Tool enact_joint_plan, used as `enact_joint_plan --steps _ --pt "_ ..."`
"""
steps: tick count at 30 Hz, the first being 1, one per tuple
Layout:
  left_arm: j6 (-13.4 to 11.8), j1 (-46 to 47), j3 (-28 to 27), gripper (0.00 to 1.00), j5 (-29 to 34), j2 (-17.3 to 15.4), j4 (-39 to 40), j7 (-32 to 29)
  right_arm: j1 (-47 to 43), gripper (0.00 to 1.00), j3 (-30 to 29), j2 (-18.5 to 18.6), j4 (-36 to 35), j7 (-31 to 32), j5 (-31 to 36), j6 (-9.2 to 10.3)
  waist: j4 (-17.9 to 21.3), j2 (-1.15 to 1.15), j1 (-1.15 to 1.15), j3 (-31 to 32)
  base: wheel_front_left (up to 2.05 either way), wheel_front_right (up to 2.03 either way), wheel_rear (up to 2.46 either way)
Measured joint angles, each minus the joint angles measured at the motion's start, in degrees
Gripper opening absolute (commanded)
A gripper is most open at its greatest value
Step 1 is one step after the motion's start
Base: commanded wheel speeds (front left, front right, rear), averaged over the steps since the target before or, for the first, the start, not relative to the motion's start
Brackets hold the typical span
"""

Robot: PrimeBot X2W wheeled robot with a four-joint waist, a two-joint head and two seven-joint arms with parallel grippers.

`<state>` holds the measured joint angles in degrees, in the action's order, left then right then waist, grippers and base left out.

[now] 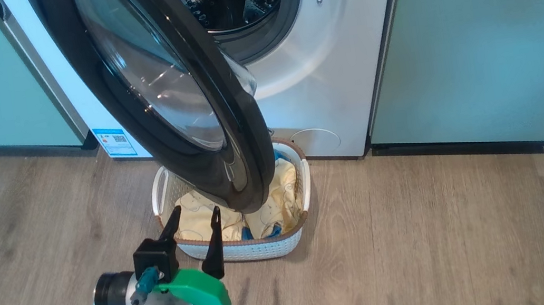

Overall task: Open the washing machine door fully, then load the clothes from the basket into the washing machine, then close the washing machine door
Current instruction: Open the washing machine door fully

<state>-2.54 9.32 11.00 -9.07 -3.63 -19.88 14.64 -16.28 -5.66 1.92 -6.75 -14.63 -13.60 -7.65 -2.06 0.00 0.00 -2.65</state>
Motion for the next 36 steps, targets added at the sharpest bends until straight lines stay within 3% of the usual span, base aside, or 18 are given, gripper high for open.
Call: enact_joint_plan --steps 16,17,18,19,20,31,36 --pt "-0.2 0.0 -0.3 1.00 0.5 0.1 0.0 0.0 0.0 1.00 -0.1 0.0 0.0 0.0 0.0 0.00 0.5 0.00 0.00 -0.6 0.00 0.00 0.00" --pt "-0.2 0.0 -0.4 0.90 0.5 0.1 0.0 0.0 0.0 1.00 -0.1 0.0 0.0 0.0 0.0 0.00 0.5 0.00 0.00 -0.7 0.00 0.00 0.00" --pt "-0.3 0.0 -0.5 0.39 0.5 0.1 0.0 0.0 0.0 1.00 -0.1 0.0 0.0 0.0 0.0 0.00 0.6 0.00 0.00 -0.8 0.00 0.00 0.00" --pt "-0.5 0.0 -0.7 0.06 0.5 0.2 0.0 0.0 0.0 1.00 -0.1 0.0 0.0 0.0 -0.1 0.00 0.6 0.00 0.00 -0.9 0.00 0.00 0.00" --pt "-0.5 0.1 -0.8 0.00 0.5 0.2 0.0 0.0 0.0 1.00 -0.1 0.0 0.0 0.0 -0.3 0.00 0.6 0.00 0.00 -0.9 0.00 0.00 0.00" --pt "-1.4 1.0 -1.8 0.00 1.7 0.0 0.3 0.0 0.0 1.00 -0.1 0.0 0.0 0.0 -0.5 0.00 0.6 0.00 0.00 -1.2 0.00 0.00 0.00" --pt "-3.9 4.2 -3.9 0.00 2.9 -0.8 5.5 0.0 0.0 1.00 -0.2 0.0 0.3 0.0 -0.5 0.00 0.5 0.00 0.00 -0.6 0.00 0.00 0.00"
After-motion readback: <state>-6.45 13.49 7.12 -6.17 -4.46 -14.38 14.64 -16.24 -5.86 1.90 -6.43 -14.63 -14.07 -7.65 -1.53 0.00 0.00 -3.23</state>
